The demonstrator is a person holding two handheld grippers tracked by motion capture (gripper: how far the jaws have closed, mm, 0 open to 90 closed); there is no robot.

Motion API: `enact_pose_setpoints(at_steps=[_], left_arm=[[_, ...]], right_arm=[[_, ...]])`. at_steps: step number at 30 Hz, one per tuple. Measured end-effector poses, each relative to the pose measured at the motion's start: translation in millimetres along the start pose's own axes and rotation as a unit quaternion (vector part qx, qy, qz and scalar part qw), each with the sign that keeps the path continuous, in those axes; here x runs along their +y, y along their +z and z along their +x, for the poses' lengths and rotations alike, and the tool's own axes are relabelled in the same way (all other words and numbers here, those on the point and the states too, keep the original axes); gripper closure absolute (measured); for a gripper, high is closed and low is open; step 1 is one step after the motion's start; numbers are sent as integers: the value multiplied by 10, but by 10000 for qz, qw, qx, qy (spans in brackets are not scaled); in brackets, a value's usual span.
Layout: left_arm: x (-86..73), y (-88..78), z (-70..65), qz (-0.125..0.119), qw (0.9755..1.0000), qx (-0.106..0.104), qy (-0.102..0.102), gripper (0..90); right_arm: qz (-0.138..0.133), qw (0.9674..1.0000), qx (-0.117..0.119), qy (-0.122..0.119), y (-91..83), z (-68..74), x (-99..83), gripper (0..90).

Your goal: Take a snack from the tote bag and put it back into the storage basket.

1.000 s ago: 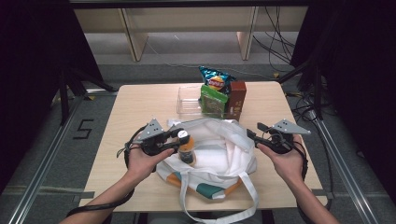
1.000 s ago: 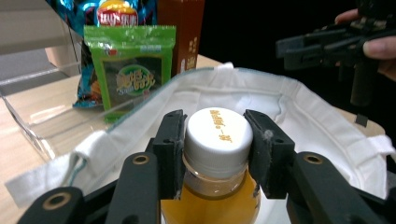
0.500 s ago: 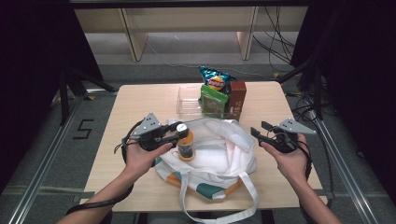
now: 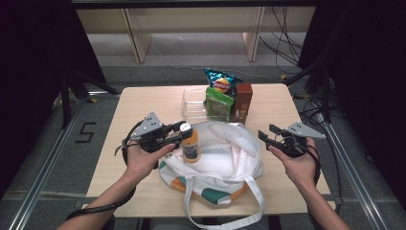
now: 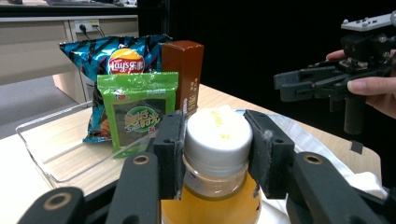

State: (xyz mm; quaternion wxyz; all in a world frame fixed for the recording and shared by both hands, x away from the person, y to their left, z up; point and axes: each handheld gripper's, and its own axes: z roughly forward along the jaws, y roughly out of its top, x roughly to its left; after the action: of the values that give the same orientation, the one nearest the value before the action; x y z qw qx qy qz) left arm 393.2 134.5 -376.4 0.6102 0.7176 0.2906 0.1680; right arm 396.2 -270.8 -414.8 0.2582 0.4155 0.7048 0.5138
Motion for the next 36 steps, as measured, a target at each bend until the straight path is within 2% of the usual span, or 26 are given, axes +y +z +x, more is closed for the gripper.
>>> enact_pose_setpoints(at_steps=[2,3,4,5,12,16,17,21,22,25,26,27,28,29,32,36], left_arm=[[24,-2,3,-29,10000,-3,26,586],[37,-5,4,-34,10000,7,21,586],[48,-8,10,-28,10000,1,63,586],[58,-4,9,-64,10000,2,46,586],[122,13,16,-97,9999,-19,92,586],[161,19,25,-111,9999,-25,124,586],[169,20,27,-118,9999,-20,118,586],[227,20,46,-134,9998,15,134,586],[241,21,50,-137,9998,21,156,587],[283,25,57,-135,9997,16,202,586],[295,26,57,-147,9997,16,176,587],[314,26,62,-159,9997,17,193,586],[325,23,62,-144,9997,37,195,587],[337,25,65,-157,9997,45,207,587],[367,29,69,-169,9996,50,225,587],[400,35,84,-203,9995,56,231,587]], right_arm=[[-13,10000,-15,16,1,6,-4,465],[16,9999,2,105,-4,21,-9,465],[-71,9999,-44,111,8,26,-16,465],[26,10000,-10,78,-2,23,-13,465],[7,10000,58,-20,9,28,-20,465],[61,10000,-11,30,4,47,-28,465],[115,9999,10,108,-2,64,-28,465],[51,10000,25,-79,19,44,-35,465],[76,10000,6,33,17,59,-39,465],[65,10000,-5,36,18,55,-43,465],[41,10000,-6,-62,21,37,-39,465],[63,10000,-4,-63,16,34,-36,465],[104,9999,9,74,6,54,-39,466],[46,9999,-24,108,13,58,-44,466],[131,9999,22,89,0,54,-41,466],[97,9999,-5,96,5,58,-43,466]])
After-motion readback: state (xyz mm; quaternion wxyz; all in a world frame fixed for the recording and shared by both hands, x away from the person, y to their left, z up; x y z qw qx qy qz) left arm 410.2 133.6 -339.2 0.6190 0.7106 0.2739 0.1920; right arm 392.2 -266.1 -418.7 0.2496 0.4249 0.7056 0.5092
